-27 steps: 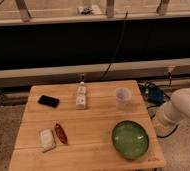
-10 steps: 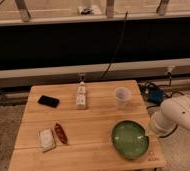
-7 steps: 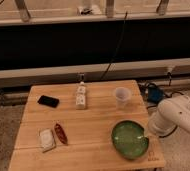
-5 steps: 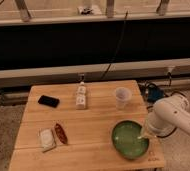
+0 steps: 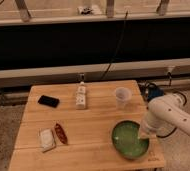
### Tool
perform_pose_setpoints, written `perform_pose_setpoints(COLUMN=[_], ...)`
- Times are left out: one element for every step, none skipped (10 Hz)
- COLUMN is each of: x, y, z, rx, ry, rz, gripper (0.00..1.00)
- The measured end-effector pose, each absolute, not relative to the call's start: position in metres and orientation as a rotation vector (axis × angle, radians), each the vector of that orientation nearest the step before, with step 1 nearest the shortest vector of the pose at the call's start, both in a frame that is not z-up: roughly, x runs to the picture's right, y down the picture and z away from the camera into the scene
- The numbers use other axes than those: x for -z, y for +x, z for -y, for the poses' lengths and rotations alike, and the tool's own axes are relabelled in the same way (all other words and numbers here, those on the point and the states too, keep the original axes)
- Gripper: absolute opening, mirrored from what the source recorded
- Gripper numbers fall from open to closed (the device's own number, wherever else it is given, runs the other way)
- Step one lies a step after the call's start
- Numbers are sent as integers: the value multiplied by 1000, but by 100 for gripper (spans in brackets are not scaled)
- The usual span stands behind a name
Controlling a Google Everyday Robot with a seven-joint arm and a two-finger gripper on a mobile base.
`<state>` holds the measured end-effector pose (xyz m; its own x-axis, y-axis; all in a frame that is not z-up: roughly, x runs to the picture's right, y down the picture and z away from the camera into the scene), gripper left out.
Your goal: Push the ceramic bowl across the table
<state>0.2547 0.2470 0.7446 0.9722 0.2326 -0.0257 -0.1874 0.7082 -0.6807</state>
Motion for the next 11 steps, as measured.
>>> perform_pose_setpoints(x=[-746, -748, -750, -752, -754, -756, -759, -761, -762, -763, -764], y=[255, 256, 259, 265, 270, 269, 263, 259, 255, 250, 248], z=[-247, -249, -252, -256, -258, -260, -264, -266, -265, -265, -266], rx=[-234, -238, -247, -253, -258, -262, -267, -269, -264, -258, -258], ry=[-753, -761, -766, -769, -775, -779, -790, -793, -796, -798, -806], rz=[63, 63, 65, 66, 67, 69, 69, 69, 71, 74, 76], gripper=[4, 4, 4, 4, 4, 4, 4, 4, 4, 4, 4])
